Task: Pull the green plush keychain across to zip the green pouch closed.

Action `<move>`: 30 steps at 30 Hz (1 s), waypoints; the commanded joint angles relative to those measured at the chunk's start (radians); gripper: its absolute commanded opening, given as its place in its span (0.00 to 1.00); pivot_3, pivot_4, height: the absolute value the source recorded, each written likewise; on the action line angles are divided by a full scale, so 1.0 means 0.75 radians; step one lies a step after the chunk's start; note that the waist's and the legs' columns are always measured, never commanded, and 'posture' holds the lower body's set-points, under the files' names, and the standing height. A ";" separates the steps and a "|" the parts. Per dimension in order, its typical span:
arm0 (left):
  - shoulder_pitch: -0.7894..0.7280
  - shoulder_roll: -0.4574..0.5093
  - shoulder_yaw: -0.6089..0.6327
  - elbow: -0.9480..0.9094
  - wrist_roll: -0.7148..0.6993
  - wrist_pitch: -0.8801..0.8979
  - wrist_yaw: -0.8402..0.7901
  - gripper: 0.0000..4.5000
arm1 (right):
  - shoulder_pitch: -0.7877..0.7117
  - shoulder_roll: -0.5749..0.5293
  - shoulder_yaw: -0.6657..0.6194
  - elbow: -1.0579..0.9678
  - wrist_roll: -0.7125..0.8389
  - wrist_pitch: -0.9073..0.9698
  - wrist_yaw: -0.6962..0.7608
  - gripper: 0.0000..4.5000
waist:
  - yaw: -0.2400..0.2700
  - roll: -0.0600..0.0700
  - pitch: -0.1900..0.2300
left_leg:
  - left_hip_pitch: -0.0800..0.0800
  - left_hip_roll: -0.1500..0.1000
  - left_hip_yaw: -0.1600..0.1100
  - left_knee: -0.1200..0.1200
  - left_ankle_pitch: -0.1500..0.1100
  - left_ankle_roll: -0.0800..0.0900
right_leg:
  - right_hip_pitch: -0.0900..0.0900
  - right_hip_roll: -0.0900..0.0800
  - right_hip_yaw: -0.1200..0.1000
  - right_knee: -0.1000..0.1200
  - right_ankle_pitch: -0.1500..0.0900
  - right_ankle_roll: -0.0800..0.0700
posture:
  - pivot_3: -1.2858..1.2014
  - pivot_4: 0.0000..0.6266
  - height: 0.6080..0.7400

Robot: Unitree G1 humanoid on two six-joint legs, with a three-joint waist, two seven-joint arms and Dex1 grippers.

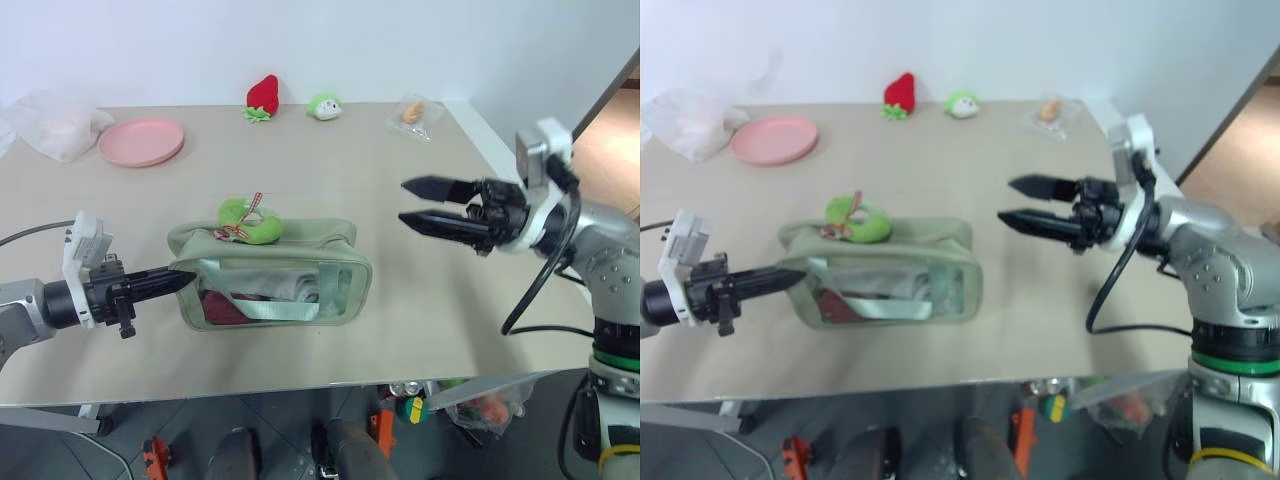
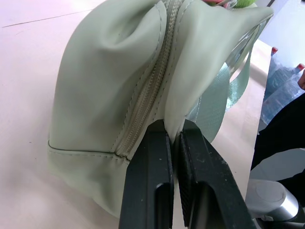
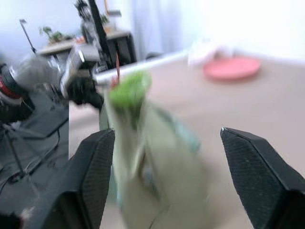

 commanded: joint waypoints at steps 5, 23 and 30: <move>-0.008 0.008 -0.036 -0.027 0.009 0.012 -0.018 0.00 | -0.328 0.240 0.318 0.343 -0.250 -0.223 0.186 0.82 | -0.002 0.001 0.000 | -0.001 0.001 0.002 0.001 0.000 0.000 | -0.001 0.001 0.001 0.000 0.001 -0.001 | 0.52 0.24 1.00; 0.118 -0.035 0.024 -0.144 -0.028 0.006 0.039 0.00 | -0.573 0.588 0.517 0.769 -0.561 -0.506 0.467 0.82 | 0.010 0.000 0.000 | -0.004 -0.003 0.001 0.003 -0.003 0.005 | -0.001 -0.009 -0.001 0.000 -0.002 0.003 | 0.52 0.24 1.00; 0.106 -0.029 0.020 -0.138 -0.035 0.006 0.045 0.00 | -0.556 0.616 0.513 0.773 -0.593 -0.510 0.495 0.52 | 0.010 0.000 0.000 | -0.003 -0.002 0.001 0.003 -0.003 0.005 | -0.001 -0.009 -0.001 0.001 -0.002 0.003 | 0.52 0.24 1.00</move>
